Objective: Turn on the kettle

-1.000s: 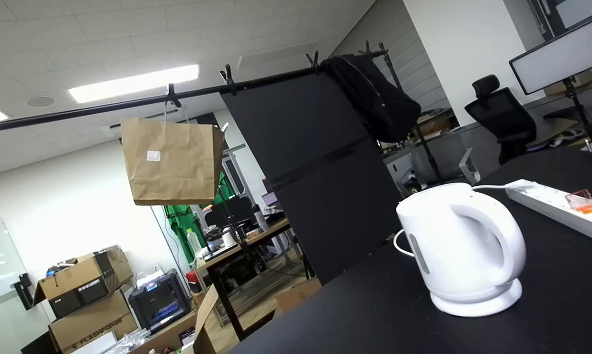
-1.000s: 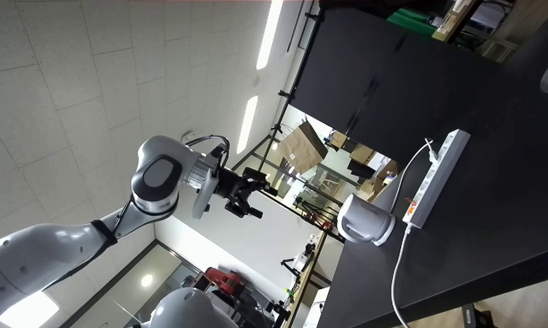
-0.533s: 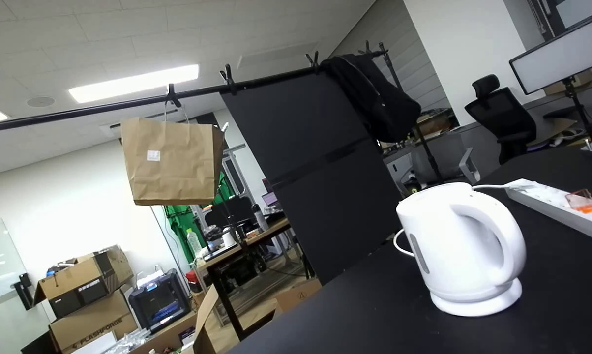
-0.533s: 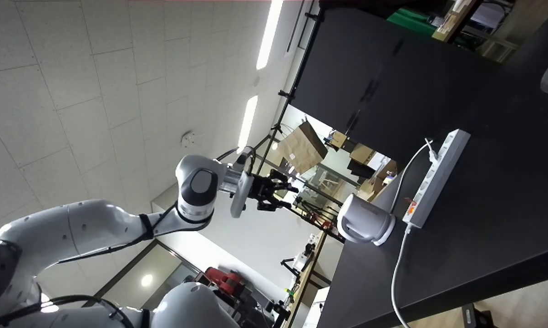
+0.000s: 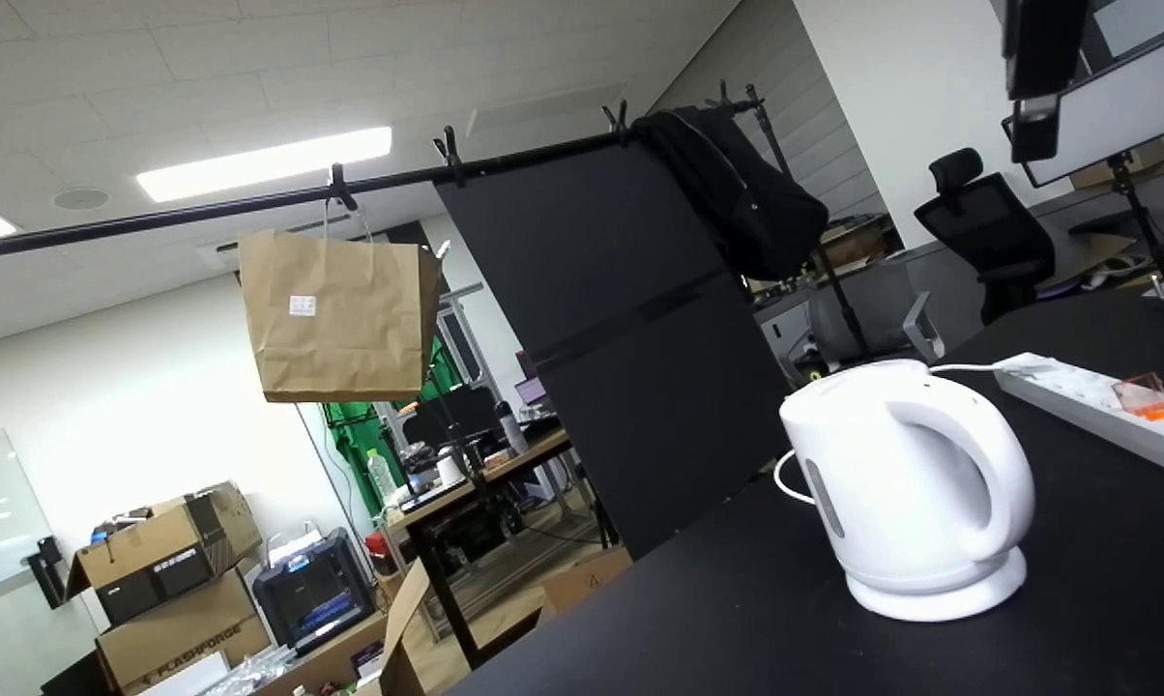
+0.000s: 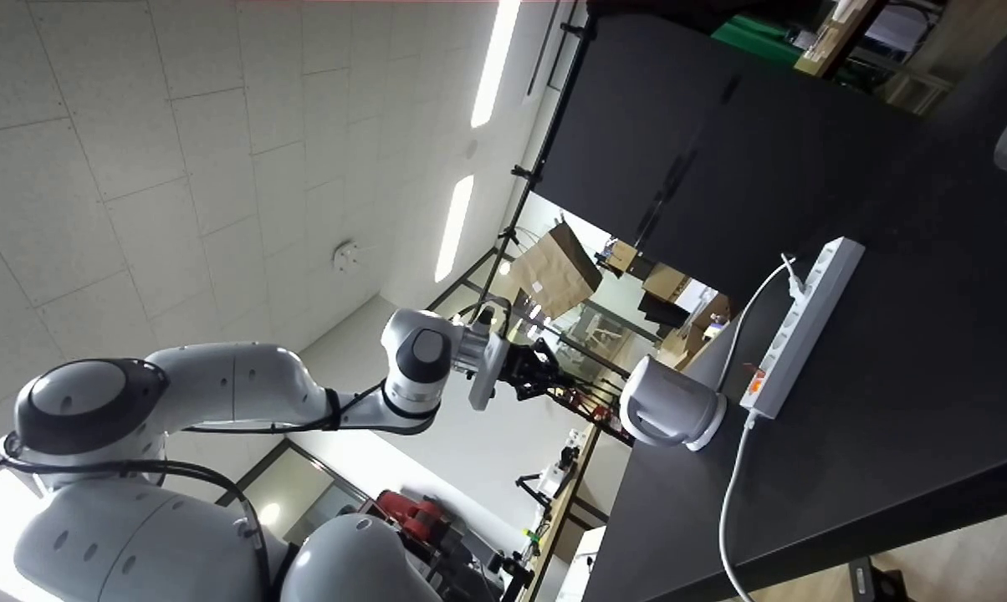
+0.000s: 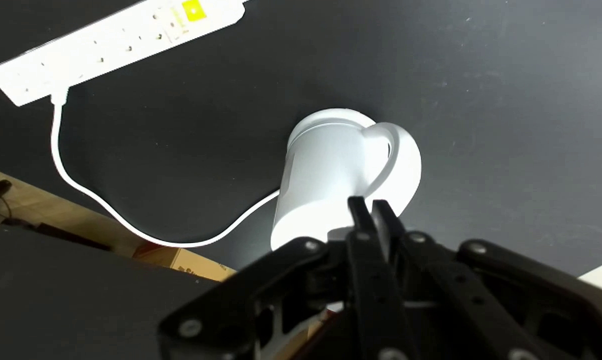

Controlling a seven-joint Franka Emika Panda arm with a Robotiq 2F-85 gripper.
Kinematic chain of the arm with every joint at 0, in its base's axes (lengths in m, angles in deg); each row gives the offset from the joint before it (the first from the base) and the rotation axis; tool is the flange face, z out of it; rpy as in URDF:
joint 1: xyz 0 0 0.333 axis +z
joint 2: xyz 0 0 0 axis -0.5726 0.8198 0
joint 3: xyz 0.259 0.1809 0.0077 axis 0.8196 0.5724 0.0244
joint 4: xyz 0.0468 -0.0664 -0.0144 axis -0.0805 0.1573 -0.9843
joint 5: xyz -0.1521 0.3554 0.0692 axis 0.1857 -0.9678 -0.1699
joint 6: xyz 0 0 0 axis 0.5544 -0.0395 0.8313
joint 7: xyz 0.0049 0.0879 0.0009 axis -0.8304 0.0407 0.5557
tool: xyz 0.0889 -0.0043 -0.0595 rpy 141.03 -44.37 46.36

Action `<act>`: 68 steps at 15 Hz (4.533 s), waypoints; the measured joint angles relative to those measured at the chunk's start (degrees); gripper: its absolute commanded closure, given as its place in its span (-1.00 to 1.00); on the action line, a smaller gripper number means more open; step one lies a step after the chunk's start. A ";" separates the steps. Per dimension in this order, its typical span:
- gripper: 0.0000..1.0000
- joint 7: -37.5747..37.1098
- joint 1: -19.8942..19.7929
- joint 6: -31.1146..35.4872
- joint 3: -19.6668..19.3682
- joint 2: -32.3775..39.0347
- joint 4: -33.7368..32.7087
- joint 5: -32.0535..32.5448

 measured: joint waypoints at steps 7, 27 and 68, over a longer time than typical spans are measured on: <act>0.90 -0.07 -0.12 0.19 0.10 1.25 -1.05 0.00; 1.00 6.65 0.97 9.06 6.05 21.84 -9.52 -7.07; 1.00 -1.68 -7.44 3.69 13.26 29.67 -17.66 -6.67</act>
